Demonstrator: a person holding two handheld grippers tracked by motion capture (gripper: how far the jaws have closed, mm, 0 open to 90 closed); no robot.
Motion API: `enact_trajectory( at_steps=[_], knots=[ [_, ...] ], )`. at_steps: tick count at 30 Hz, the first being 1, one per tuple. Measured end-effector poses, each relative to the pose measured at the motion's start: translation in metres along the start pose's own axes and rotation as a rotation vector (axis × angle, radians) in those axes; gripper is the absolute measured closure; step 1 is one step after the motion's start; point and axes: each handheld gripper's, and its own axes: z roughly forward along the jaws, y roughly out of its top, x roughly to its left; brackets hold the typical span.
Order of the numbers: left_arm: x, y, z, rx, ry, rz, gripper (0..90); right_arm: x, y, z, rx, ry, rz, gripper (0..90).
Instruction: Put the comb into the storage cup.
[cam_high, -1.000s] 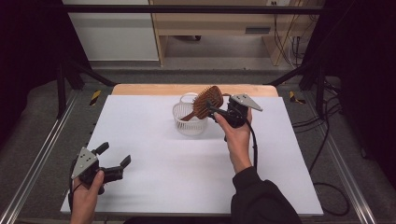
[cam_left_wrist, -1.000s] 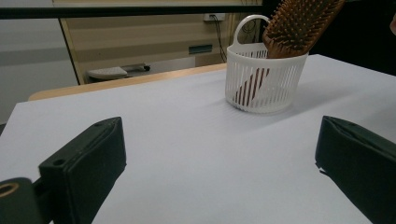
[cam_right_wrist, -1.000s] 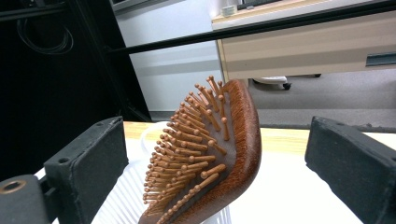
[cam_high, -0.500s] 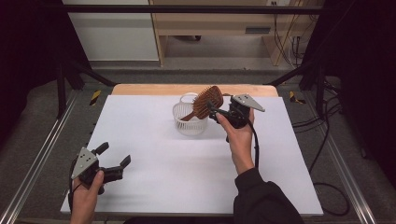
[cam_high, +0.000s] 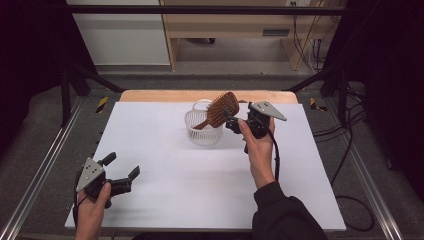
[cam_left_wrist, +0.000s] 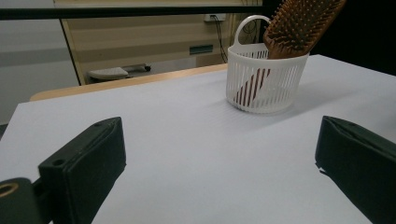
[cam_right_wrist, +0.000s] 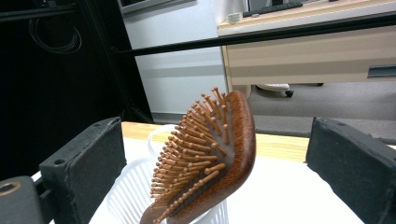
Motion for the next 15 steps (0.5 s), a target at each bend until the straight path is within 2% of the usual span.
enact_trajectory(
  at_steps=[15],
  knots=[
    [0.000, 0.000, 0.000, 0.002, 0.001, 0.001, 2.0, -0.011, 0.006, -0.018, -0.012, 0.000, -0.001, 4.2]
  ],
)
